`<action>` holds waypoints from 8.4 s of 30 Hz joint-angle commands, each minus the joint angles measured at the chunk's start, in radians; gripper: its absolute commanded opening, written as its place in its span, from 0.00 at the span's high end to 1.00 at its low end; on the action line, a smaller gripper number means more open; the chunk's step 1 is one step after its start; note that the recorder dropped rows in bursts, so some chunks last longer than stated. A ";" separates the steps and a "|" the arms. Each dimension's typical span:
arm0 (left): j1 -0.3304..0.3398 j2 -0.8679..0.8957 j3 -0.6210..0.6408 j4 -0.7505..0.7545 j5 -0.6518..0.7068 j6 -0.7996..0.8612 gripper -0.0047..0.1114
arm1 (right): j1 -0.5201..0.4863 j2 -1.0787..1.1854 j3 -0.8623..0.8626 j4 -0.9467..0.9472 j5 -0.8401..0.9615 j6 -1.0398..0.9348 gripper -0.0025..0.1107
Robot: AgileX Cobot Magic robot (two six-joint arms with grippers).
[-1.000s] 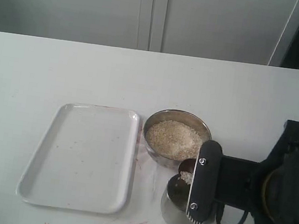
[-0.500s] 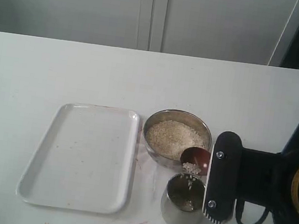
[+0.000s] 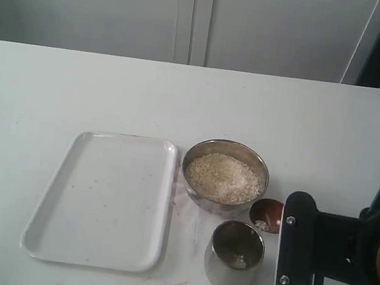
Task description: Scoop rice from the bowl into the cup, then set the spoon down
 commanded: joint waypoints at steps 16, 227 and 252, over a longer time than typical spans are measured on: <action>-0.001 -0.001 -0.007 -0.003 -0.004 -0.004 0.84 | 0.044 -0.004 0.006 0.008 0.002 0.038 0.98; -0.012 -0.001 -0.007 -0.003 -0.004 -0.004 0.84 | -0.052 0.836 -0.908 0.198 -0.323 0.963 0.68; -0.012 -0.001 -0.007 -0.003 -0.004 -0.004 0.84 | -0.052 -0.445 -0.021 0.131 -0.443 0.833 0.68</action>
